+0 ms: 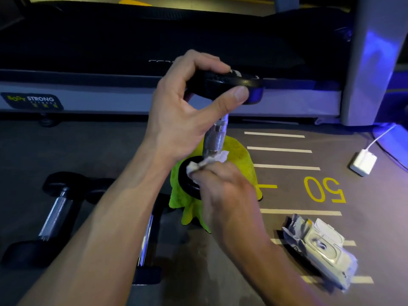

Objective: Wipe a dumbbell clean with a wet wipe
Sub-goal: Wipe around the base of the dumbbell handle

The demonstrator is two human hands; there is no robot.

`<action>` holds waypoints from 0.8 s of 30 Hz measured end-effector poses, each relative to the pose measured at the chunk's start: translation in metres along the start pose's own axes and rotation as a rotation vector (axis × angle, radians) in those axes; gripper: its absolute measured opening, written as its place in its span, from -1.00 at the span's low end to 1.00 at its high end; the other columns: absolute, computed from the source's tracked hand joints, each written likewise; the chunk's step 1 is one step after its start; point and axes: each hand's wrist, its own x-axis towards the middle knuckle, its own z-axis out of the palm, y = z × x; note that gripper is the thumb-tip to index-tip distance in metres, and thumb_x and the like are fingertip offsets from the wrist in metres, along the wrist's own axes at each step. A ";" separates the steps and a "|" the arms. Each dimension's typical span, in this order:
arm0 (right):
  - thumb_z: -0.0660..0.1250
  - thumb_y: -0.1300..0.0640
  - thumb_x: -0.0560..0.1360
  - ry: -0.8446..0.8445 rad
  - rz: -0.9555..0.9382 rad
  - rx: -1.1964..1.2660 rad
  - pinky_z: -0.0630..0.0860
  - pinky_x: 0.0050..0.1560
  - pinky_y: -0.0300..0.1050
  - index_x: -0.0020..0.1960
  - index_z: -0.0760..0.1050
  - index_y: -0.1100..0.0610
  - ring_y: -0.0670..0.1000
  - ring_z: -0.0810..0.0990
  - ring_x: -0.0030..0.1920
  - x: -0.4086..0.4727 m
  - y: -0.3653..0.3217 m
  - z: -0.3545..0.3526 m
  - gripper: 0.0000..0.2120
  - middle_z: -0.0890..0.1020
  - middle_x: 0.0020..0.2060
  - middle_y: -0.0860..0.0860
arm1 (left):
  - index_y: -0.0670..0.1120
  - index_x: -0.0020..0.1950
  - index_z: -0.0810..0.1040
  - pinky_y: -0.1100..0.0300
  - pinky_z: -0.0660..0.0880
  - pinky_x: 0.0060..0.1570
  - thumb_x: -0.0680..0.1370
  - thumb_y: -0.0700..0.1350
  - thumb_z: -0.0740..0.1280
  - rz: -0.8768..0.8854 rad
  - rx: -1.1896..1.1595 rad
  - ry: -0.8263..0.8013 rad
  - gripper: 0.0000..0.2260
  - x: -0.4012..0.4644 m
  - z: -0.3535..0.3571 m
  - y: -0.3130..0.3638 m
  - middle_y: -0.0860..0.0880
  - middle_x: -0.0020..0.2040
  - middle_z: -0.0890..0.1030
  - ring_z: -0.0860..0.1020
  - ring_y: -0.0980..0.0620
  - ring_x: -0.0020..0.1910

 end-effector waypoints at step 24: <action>0.36 0.20 0.56 0.071 0.120 0.094 0.47 0.05 -0.19 -0.04 0.66 0.01 -0.02 0.59 -0.02 -0.002 0.012 0.002 -0.86 0.69 -0.06 -0.12 | 0.02 0.09 0.58 0.18 0.53 0.24 0.50 -0.11 0.56 -0.039 -0.079 -0.008 -0.77 -0.003 -0.014 0.001 -0.04 0.24 0.62 0.63 0.14 0.19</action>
